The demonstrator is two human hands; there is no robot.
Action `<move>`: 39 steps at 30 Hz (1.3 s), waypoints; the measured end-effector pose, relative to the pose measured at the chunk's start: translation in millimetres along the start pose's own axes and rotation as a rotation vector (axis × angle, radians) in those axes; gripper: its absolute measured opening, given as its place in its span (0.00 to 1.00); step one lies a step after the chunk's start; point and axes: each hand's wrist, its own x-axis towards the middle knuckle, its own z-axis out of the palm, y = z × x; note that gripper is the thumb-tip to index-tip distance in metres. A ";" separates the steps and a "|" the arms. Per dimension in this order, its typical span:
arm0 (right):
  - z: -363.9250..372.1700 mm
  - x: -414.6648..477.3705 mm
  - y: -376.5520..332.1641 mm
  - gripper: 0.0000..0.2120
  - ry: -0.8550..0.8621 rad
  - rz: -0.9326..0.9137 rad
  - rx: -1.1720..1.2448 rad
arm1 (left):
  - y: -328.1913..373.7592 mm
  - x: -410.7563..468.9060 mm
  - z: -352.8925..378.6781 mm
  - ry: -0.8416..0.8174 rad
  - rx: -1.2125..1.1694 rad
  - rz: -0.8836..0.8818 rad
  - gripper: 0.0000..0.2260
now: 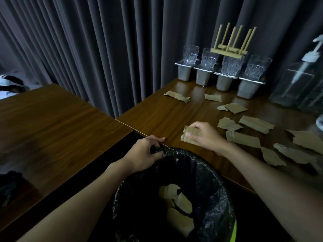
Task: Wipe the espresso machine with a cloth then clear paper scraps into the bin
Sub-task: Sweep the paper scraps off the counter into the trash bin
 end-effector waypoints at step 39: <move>14.1 114.5 17.3 0.29 0.116 -0.018 -0.536 | -24.9 12.2 -23.7 0.024 0.219 -0.068 0.28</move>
